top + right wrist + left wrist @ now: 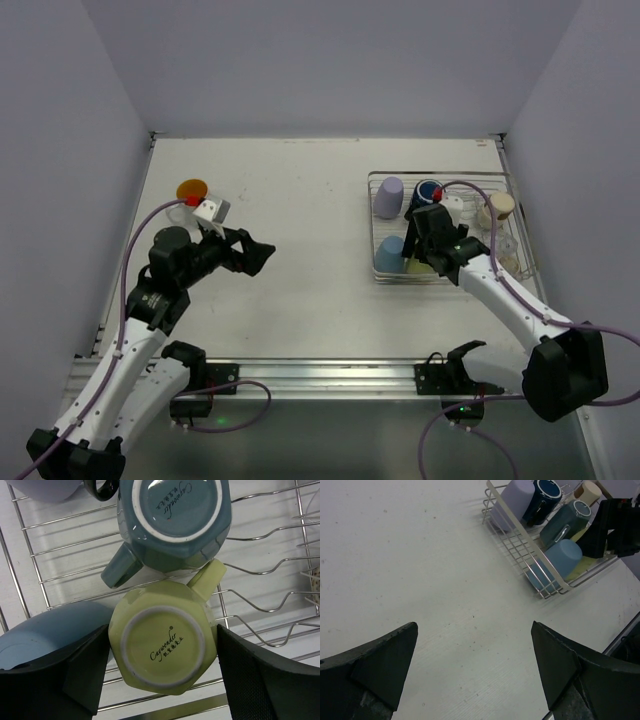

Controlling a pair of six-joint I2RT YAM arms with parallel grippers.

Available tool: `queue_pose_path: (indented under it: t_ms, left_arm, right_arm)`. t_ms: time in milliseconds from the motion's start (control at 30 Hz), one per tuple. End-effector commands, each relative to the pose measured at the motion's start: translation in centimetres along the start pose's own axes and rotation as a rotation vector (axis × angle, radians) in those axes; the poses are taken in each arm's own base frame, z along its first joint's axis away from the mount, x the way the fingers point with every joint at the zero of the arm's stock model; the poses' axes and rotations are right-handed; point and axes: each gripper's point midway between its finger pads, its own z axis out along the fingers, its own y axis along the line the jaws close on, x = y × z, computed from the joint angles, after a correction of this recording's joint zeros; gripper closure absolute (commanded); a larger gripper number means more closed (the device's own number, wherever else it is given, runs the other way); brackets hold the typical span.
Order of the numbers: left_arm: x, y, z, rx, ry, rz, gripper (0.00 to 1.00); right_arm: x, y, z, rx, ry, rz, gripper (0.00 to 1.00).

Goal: Unload the cups from the dish rack

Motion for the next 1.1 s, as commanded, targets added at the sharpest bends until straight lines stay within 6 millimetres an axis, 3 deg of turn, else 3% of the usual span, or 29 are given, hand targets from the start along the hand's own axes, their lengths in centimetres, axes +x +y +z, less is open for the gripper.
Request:
queue_pose_path:
  t_ms: [0, 67, 100, 200, 367, 500, 567, 600, 667, 700, 733, 767, 800, 833, 933, 1067]
  left_arm:
    - [-0.4, -0.5, 0.0, 0.031, -0.013, 0.027, 0.00]
    - [-0.2, -0.6, 0.2, 0.043, -0.004, 0.016, 0.00]
    - [-0.2, -0.8, 0.3, 0.055, -0.002, 0.013, 0.00]
    - [-0.2, -2.3, 0.5, 0.138, 0.008, -0.024, 0.00]
    - [-1.9, -6.8, 0.1, 0.376, 0.020, -0.111, 0.05]
    - [-2.8, -9.4, -0.2, 0.514, -0.002, -0.201, 0.10]
    - [-3.0, -10.9, -0.2, 0.580, -0.018, -0.256, 0.15]
    - [-2.9, -11.5, -0.1, 0.601, -0.016, -0.275, 0.16]
    - [-2.7, -13.3, 0.1, 0.669, -0.021, -0.321, 0.19]
    - [-2.5, -13.8, 0.3, 0.687, -0.016, -0.337, 0.20]
    - [-2.1, -15.2, 0.5, 0.732, -0.001, -0.343, 0.22]
    - [-2.0, -15.7, 0.7, 0.740, 0.002, -0.361, 0.23]
    - [-2.1, -16.3, 0.9, 0.751, 0.003, -0.363, 0.23]
    - [-1.7, -17.4, 1.1, 0.777, 0.020, -0.369, 0.24]
    - [-2.2, -18.8, 1.5, 0.804, 0.000, -0.375, 0.25]
    - [-3.0, -19.5, 2.1, 0.801, -0.034, -0.377, 0.26]
  right_arm:
    - [-2.3, 0.3, 0.3, -0.003, -0.069, 0.062, 0.22]
    - [-2.5, 0.1, -0.1, -0.001, -0.079, 0.065, 0.33]
    - [-3.2, 0.0, -0.9, -0.018, -0.112, 0.086, 0.48]
    - [-4.9, -0.6, -3.0, -0.043, -0.193, 0.112, 0.62]
    - [-8.1, -1.7, -9.3, -0.180, -0.374, 0.191, 0.73]
    - [-9.6, -1.1, -13.8, -0.349, -0.467, 0.240, 0.74]
    - [-10.2, 0.9, -16.7, -0.535, -0.508, 0.275, 0.75]
    - [-10.0, 2.0, -17.2, -0.608, -0.505, 0.278, 0.75]
    - [-10.3, 5.3, -20.6, -0.867, -0.499, 0.303, 0.75]
    - [-9.7, 6.5, -20.9, -0.946, -0.474, 0.306, 0.75]
    - [-10.4, 8.1, -23.8, -1.119, -0.489, 0.334, 0.75]
    - [-10.3, 8.8, -24.6, -1.192, -0.479, 0.346, 0.76]
    - [-10.0, 9.7, -24.4, -1.243, -0.453, 0.358, 0.76]
    - [-10.8, 10.2, -26.0, -1.330, -0.472, 0.391, 0.76]
    - [-10.5, 11.6, -26.9, -1.443, -0.423, 0.399, 0.76]
    - [-9.7, 12.8, -27.5, -1.520, -0.377, 0.399, 0.76]
